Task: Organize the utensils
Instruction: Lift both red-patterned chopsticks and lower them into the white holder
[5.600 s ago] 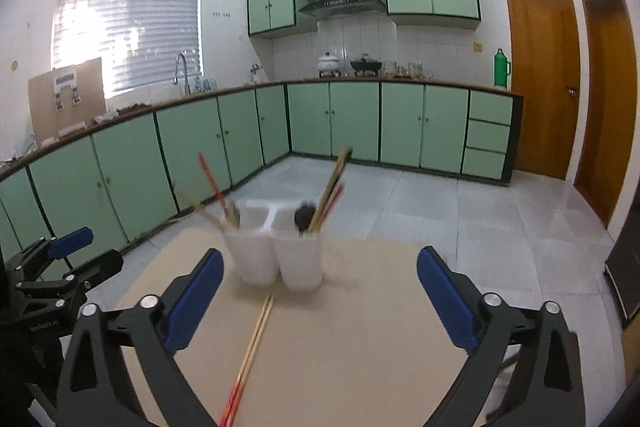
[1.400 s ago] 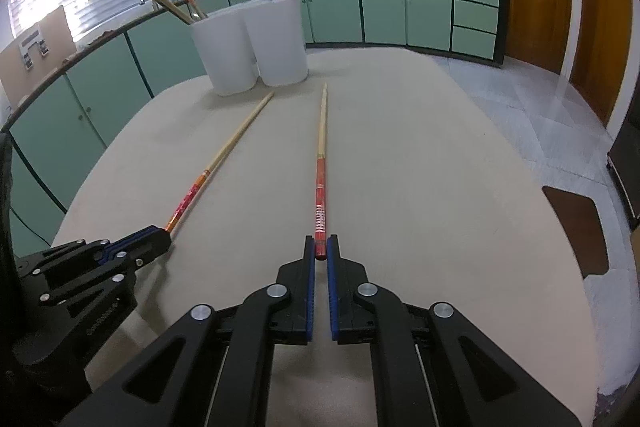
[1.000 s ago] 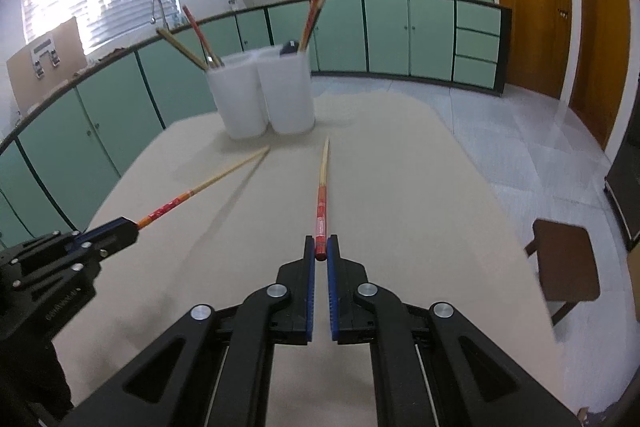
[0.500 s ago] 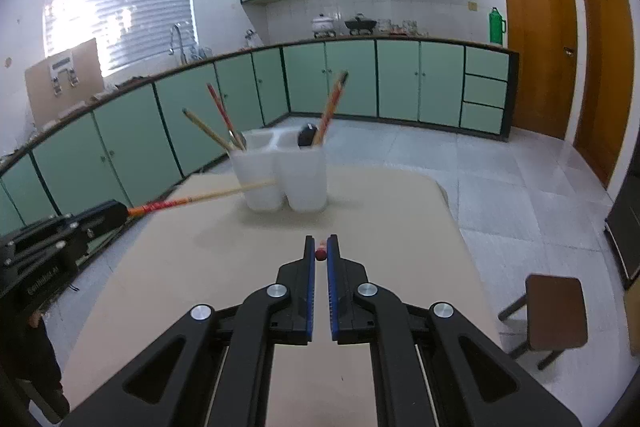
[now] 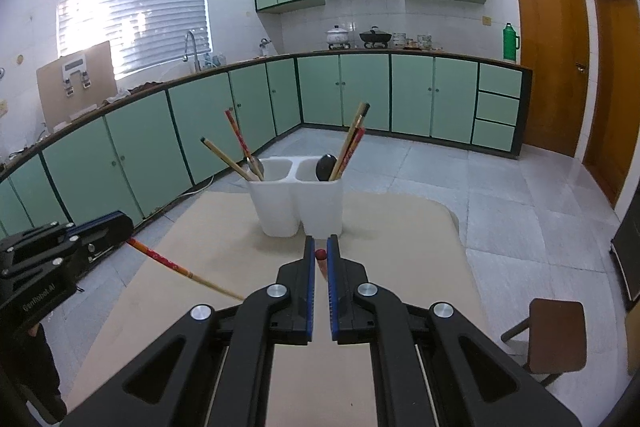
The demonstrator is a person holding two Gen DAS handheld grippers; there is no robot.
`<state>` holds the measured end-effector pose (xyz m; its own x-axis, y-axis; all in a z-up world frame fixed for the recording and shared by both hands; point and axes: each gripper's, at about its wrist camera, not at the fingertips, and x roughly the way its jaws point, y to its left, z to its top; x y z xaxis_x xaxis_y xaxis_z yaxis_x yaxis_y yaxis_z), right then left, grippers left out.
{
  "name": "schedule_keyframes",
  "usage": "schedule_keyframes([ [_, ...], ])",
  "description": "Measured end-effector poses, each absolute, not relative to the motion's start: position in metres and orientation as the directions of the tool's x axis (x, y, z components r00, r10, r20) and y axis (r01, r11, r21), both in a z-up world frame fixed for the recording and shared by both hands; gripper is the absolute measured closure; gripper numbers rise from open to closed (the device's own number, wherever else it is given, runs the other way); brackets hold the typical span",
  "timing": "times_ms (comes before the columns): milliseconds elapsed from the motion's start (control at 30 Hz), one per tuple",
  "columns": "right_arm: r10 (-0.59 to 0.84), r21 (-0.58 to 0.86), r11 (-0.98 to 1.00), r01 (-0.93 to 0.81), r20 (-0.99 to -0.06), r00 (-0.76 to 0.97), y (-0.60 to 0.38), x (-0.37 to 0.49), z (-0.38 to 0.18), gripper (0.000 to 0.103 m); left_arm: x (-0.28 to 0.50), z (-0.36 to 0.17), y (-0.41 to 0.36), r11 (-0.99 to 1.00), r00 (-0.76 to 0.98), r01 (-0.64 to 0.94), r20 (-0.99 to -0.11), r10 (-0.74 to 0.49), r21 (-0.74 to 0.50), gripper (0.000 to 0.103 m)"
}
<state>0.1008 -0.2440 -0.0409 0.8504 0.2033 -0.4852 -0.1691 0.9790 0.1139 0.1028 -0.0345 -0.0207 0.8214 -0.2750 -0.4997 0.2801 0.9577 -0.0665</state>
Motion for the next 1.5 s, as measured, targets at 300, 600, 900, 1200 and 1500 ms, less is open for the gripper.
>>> schedule_keyframes([
  [300,0.254,0.126,0.967,-0.221,-0.467,0.847,-0.239,0.126,-0.009,0.097,0.12,0.001,-0.039,0.951,0.841,0.307,-0.455,-0.292,-0.043,0.098],
  [600,0.301,0.13,0.954,-0.271,-0.393,0.869,-0.239,0.155,0.048,0.097,0.143,0.04,-0.042,0.943,0.868,0.332,-0.387,-0.312,-0.016,0.098],
  [900,0.294,0.132,0.954,-0.268,-0.258,0.92,-0.236,0.207,0.109,0.097,0.179,0.093,-0.054,0.947,0.915,0.316,-0.284,-0.288,0.056,0.098],
  [1200,0.268,0.116,0.962,-0.248,-0.228,0.936,-0.22,0.269,0.108,0.097,0.243,0.079,-0.061,0.956,0.914,0.286,-0.318,-0.253,0.059,0.098],
  [1500,0.274,0.148,0.96,-0.239,-0.306,0.912,-0.216,0.307,0.061,0.097,0.291,0.043,-0.052,0.966,0.892,0.257,-0.392,-0.223,0.035,0.098],
])
